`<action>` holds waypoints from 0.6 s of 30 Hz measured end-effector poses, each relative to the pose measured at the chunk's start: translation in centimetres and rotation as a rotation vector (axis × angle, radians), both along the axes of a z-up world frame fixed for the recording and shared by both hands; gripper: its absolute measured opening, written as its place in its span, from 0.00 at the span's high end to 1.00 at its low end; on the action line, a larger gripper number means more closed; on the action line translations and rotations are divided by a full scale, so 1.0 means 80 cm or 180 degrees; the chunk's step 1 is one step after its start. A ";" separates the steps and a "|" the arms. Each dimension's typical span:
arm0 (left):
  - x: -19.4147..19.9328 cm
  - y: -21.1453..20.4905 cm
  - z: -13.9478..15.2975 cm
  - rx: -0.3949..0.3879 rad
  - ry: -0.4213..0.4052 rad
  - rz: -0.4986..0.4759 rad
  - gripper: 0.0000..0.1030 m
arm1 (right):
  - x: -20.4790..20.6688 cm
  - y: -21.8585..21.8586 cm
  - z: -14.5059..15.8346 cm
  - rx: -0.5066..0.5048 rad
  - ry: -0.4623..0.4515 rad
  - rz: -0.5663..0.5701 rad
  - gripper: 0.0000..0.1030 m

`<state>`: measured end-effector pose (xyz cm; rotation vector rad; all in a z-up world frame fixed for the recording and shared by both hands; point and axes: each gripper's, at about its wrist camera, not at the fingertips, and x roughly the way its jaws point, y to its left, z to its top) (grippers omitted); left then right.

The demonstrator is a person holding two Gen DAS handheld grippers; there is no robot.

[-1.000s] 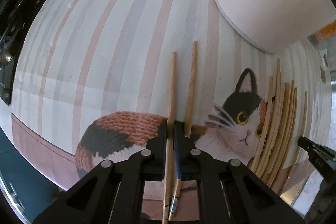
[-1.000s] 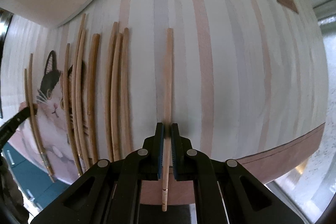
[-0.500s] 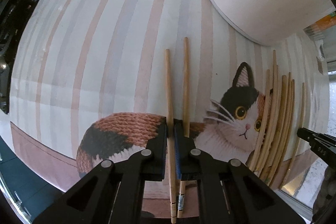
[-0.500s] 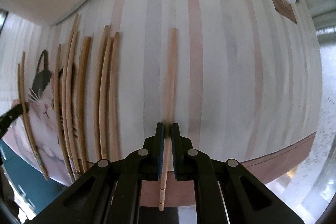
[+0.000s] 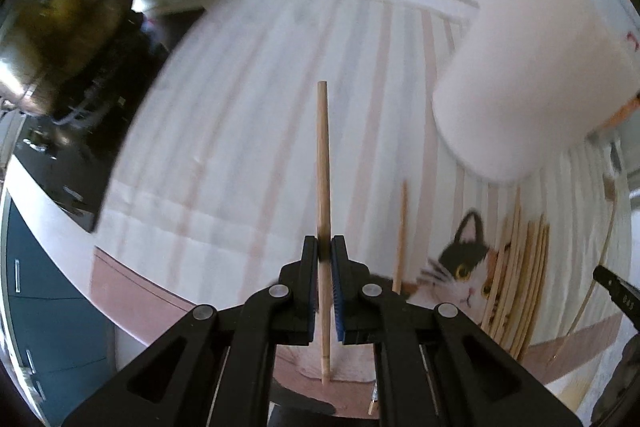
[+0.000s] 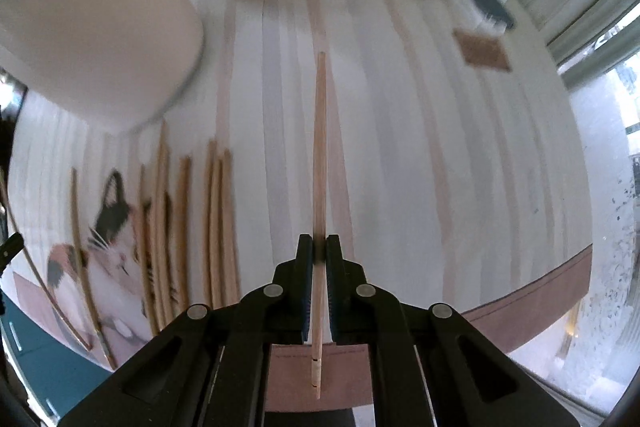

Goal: Organize utensils
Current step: 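Carry the left tool's chopstick into the cream holder while the right tool inserts its own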

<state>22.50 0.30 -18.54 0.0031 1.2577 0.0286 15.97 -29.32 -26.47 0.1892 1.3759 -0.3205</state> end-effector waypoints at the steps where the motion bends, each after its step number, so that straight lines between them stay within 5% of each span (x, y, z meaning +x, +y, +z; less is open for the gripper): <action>1: 0.002 0.006 0.007 0.0016 -0.0053 0.0017 0.96 | 0.006 0.003 0.011 0.0000 -0.0053 -0.0008 0.94; 18: 0.014 0.032 0.100 -0.0192 -0.0748 0.0285 0.96 | 0.018 -0.022 0.123 0.0101 -0.0744 -0.0037 0.94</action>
